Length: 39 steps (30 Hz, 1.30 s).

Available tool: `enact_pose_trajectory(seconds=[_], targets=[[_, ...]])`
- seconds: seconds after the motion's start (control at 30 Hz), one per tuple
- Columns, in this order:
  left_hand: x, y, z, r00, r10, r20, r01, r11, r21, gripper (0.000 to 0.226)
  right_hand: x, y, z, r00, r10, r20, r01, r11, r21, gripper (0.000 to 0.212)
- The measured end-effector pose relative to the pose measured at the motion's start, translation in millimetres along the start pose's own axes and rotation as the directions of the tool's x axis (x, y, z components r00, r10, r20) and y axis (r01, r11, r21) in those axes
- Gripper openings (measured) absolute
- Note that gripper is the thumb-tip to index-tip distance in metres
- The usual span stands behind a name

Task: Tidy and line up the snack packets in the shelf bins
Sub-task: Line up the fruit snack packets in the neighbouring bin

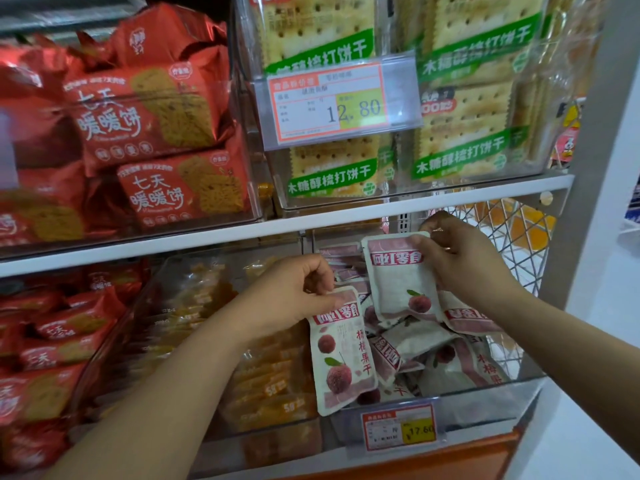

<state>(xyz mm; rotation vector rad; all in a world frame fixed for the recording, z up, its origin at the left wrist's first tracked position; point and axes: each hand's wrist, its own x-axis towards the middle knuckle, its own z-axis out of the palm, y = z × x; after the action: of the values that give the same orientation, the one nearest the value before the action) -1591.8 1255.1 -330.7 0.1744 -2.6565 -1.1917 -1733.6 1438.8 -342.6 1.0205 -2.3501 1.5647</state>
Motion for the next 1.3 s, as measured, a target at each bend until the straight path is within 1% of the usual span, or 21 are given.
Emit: enact_pose_trajectory(seconds=[0.07, 0.17, 0.27, 0.33, 0.4, 0.47, 0.5, 0.57, 0.6, 0.67, 0.7, 0.73, 0.8, 0.83, 0.9, 0.93, 0.97, 1.03, 1.1, 1.2, 1.3], targets=[[1, 1, 1, 0.999, -0.031, 0.023, 0.032, 0.999, -0.021, 0.021, -2, -2, 1, 0.999, 0.022, 0.040, -0.023, 0.999, 0.030, 0.014], [2, 8, -2, 0.991, -0.083, 0.101, 0.086, 0.996, -0.020, 0.037, -5, -3, 2, 0.973, 0.020, 0.229, -0.039, 0.996, 0.079, 0.010], [-2, 15, -5, 0.974, -0.137, 0.183, 0.115, 0.985, 0.126, 0.046, -6, -2, 1, 0.927, 0.057, 0.371, -0.097, 0.991, 0.088, 0.012], [-7, 20, -3, 0.963, -0.158, 0.218, 0.106, 0.966, 0.235, 0.053, -5, -4, 0, 0.911, 0.080, 0.405, -0.110, 0.993, 0.051, 0.015], [-10, 25, 1, 0.963, -0.154, 0.223, 0.089, 0.958, 0.274, 0.049, -5, -5, 2, 0.912, 0.101, 0.398, -0.110, 0.994, 0.001, 0.017], [-13, 32, 4, 0.970, -0.118, 0.211, 0.075, 0.976, 0.203, 0.037, -7, -5, 6, 0.920, 0.107, 0.377, -0.106, 0.994, -0.022, 0.018], [-14, 36, 3, 0.979, -0.091, 0.181, 0.059, 0.983, 0.173, 0.036, -8, -5, 9, 0.925, 0.109, 0.364, -0.127, 0.992, 0.027, 0.017], [-14, 41, 1, 0.998, -0.023, 0.061, 0.011, 0.981, 0.191, 0.037, -10, -4, 12, 0.924, 0.127, 0.360, -0.202, 0.963, 0.179, 0.014], [-13, 42, 1, 1.000, 0.019, -0.014, -0.015, 0.972, 0.234, 0.037, -12, -3, 13, 0.911, 0.128, 0.392, -0.221, 0.954, 0.203, 0.013], [-10, 39, 6, 0.992, 0.088, -0.096, -0.051, 0.942, 0.333, 0.039, -13, 2, 13, 0.870, 0.090, 0.485, -0.133, 0.990, 0.055, 0.009], [-9, 37, 12, 0.991, 0.101, -0.088, -0.063, 0.929, 0.365, 0.040, -13, 6, 12, 0.855, 0.070, 0.514, -0.061, 0.998, -0.034, 0.004], [-8, 33, 19, 0.993, 0.100, -0.060, -0.068, 0.916, 0.395, 0.039, -12, 6, 8, 0.854, 0.057, 0.517, -0.007, 0.995, -0.098, 0.007], [-4, 22, 31, 0.995, 0.101, -0.017, -0.080, 0.873, 0.481, 0.038, -7, 5, -6, 0.858, 0.019, 0.514, 0.075, 0.984, -0.161, 0.021], [-2, 19, 35, 0.993, 0.113, -0.020, -0.086, 0.854, 0.513, 0.038, -7, 1, -13, 0.834, 0.012, 0.552, 0.116, 0.974, -0.196, 0.023], [2, 15, 36, 0.986, 0.153, -0.061, -0.096, 0.831, 0.547, 0.036, -11, -7, -20, 0.715, 0.052, 0.697, 0.219, 0.930, -0.294, 0.021], [4, 13, 36, 0.982, 0.172, -0.080, -0.098, 0.821, 0.563, 0.036, -15, -7, -17, 0.655, 0.074, 0.752, 0.302, 0.887, -0.350, 0.023], [7, 11, 37, 0.978, 0.186, -0.095, -0.097, 0.806, 0.584, 0.036, -20, -5, -10, 0.625, 0.077, 0.777, 0.401, 0.822, -0.404, 0.030], [11, 9, 37, 0.974, 0.191, -0.118, -0.079, 0.785, 0.614, 0.030, -30, 1, 7, 0.637, 0.005, 0.771, 0.543, 0.706, -0.454, 0.040], [12, 8, 36, 0.976, 0.173, -0.132, -0.053, 0.778, 0.626, 0.021, -31, 3, 12, 0.671, -0.057, 0.739, 0.593, 0.639, -0.490, 0.039], [13, 2, 33, 0.979, 0.149, -0.142, -0.024, 0.769, 0.638, 0.021, -19, 1, -3, 0.703, -0.058, 0.709, 0.545, 0.685, -0.484, 0.028], [11, 1, 32, 0.972, 0.179, -0.152, -0.040, 0.762, 0.646, 0.021, -10, -10, -21, 0.713, -0.103, 0.694, 0.459, 0.817, -0.350, 0.017]])
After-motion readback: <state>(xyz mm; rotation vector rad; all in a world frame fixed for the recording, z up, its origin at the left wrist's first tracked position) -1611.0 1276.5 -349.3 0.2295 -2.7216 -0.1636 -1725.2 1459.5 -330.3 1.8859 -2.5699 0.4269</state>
